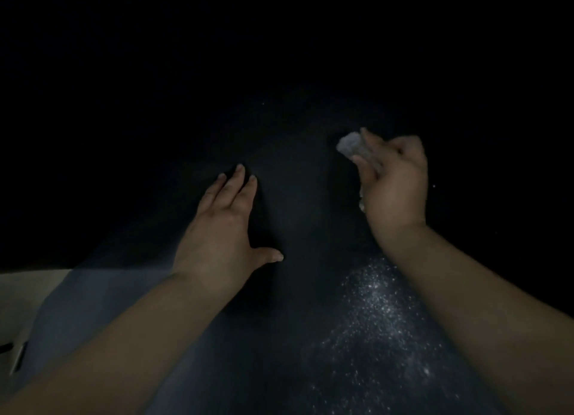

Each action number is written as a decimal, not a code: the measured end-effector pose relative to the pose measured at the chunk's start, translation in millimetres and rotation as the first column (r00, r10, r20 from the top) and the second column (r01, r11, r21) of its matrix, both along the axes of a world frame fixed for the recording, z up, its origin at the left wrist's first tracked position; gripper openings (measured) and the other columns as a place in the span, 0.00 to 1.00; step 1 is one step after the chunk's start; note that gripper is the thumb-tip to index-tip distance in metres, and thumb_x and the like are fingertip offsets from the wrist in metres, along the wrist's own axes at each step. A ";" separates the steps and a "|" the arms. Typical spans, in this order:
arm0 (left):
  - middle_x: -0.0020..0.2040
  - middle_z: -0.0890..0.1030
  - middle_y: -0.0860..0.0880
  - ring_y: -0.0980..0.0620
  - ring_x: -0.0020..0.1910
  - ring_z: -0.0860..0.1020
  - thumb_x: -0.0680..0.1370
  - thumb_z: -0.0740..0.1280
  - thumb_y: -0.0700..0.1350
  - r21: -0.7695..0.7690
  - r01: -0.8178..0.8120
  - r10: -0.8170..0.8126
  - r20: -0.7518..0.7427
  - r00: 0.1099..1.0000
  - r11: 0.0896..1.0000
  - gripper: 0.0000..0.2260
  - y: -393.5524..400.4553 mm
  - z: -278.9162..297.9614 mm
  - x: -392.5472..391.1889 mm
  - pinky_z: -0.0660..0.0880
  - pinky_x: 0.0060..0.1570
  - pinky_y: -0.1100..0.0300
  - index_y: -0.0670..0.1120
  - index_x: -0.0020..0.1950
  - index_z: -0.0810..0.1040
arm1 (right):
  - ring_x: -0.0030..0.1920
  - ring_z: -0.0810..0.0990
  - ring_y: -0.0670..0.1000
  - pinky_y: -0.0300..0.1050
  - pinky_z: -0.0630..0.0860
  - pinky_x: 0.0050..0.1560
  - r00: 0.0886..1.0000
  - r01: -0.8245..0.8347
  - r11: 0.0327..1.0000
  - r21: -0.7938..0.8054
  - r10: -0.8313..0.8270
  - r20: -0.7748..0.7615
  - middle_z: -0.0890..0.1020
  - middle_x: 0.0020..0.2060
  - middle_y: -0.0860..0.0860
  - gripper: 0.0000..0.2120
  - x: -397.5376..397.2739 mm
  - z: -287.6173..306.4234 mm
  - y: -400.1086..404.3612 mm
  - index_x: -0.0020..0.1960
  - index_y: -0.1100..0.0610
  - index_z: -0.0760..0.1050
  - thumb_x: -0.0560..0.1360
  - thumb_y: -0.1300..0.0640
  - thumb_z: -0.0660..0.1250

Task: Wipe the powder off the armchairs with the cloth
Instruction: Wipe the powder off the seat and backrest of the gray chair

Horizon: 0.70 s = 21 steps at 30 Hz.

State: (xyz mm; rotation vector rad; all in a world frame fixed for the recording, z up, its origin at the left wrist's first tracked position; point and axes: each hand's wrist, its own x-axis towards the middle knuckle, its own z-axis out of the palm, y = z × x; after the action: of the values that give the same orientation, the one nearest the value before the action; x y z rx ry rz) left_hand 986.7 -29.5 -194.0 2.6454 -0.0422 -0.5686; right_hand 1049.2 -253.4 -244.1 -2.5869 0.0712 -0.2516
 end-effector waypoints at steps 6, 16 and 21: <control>0.78 0.43 0.57 0.56 0.76 0.41 0.66 0.74 0.61 0.015 0.009 -0.010 0.008 1.000 1.000 0.51 -1.7 0.2 3.2 0.37 0.68 0.69 0.52 0.79 0.47 | 0.50 0.80 0.57 0.48 0.78 0.50 0.966 -0.247 0.948 0.201 0.258 -0.028 0.77 0.49 0.63 0.05 -16.5 7.2 53.9 0.46 0.50 0.78 0.72 0.57 0.72; 0.78 0.41 0.57 0.57 0.76 0.40 0.66 0.74 0.61 -0.004 -0.026 0.026 0.003 1.000 1.000 0.52 -1.2 -5.3 3.6 0.36 0.69 0.69 0.53 0.78 0.44 | 0.53 0.72 0.59 0.48 0.69 0.53 0.995 0.095 0.991 0.094 -0.097 0.010 0.75 0.54 0.60 0.17 7.9 -3.3 48.9 0.60 0.49 0.77 0.74 0.61 0.65; 0.78 0.38 0.56 0.56 0.76 0.37 0.68 0.73 0.61 -0.009 -0.024 0.024 -0.005 1.000 1.000 0.51 -1.4 -6.5 4.1 0.33 0.68 0.69 0.52 0.78 0.41 | 0.57 0.72 0.61 0.49 0.68 0.57 0.998 -0.009 0.990 0.140 0.017 -0.058 0.75 0.56 0.61 0.18 58.6 -0.6 72.7 0.63 0.52 0.77 0.75 0.61 0.64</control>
State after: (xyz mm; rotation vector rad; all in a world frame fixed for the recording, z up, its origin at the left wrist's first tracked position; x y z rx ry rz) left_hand 990.8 -30.9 -200.5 2.6317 -0.0115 -0.5658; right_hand 1107.7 -180.7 -244.7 -2.4546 0.0905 -0.1595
